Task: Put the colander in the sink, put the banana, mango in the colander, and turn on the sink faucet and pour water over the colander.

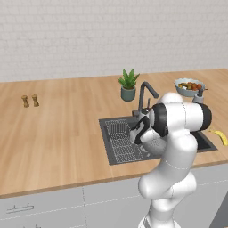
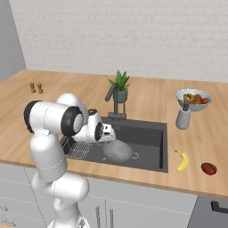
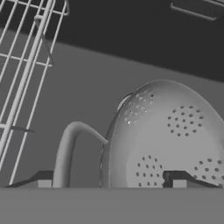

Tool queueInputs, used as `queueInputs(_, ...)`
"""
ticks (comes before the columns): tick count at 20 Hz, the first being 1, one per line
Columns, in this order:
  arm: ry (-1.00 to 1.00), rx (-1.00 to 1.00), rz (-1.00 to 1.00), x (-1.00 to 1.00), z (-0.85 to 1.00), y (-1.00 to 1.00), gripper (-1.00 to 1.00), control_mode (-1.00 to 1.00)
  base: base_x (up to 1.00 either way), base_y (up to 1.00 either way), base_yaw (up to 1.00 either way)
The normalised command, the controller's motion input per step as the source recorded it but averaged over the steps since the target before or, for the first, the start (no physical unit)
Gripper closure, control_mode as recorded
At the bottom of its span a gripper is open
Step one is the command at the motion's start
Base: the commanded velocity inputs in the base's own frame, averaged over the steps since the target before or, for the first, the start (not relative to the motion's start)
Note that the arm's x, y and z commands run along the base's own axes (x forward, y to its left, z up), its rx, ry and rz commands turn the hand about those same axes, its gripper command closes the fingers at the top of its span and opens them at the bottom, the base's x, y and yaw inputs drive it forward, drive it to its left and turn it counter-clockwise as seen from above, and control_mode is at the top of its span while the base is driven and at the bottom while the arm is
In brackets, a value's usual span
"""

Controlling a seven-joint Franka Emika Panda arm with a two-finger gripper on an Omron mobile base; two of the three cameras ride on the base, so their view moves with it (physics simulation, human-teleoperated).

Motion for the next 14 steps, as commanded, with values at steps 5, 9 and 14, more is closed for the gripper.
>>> queueInputs(5,0.0,0.0,0.0,-0.01,-0.01,-0.03,-1.0,-1.0,0.0,0.0,0.0)
queueInputs(9,0.0,0.02,0.0,-0.12,0.1,0.01,-1.0,-1.0,0.0,0.0,0.0)
queueInputs(14,0.0,0.07,0.0,-0.29,0.32,0.11,-1.0,-1.0,0.0,0.0,0.0)
